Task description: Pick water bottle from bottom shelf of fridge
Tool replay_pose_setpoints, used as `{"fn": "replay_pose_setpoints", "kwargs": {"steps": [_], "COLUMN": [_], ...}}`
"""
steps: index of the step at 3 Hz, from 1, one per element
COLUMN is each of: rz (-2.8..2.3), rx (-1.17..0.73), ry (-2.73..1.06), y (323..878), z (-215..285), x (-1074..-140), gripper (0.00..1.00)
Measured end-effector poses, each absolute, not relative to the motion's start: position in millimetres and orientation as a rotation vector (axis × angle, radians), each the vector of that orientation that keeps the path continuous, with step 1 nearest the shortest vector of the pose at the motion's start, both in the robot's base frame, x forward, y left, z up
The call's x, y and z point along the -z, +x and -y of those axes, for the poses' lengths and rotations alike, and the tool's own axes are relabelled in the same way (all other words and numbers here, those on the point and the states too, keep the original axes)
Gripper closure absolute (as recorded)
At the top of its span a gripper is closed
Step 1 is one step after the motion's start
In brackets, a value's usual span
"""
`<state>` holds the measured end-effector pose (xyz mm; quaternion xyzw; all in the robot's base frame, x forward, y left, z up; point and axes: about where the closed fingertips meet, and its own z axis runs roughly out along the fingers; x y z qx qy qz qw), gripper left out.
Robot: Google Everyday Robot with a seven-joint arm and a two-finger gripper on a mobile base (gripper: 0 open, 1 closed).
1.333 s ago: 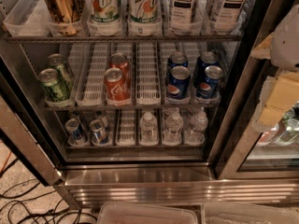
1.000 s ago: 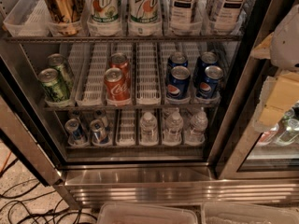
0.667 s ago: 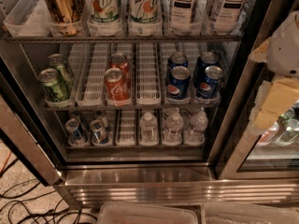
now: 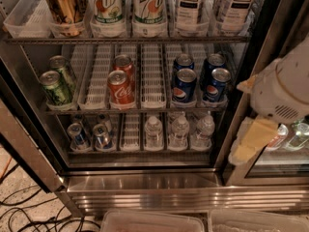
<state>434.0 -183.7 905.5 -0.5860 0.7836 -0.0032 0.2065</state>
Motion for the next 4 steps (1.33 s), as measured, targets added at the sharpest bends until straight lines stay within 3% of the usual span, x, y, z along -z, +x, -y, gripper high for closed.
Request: {"fn": "replay_pose_setpoints", "kwargs": {"steps": [3,4], "rz": [-2.09,-2.09], "rx": [-0.222,-0.222], "ry": [-1.721,-1.721], "y": [397.1,397.1], "z": [99.9,99.9], "x": [-749.7,-749.7], "gripper": [0.0,0.0]}}
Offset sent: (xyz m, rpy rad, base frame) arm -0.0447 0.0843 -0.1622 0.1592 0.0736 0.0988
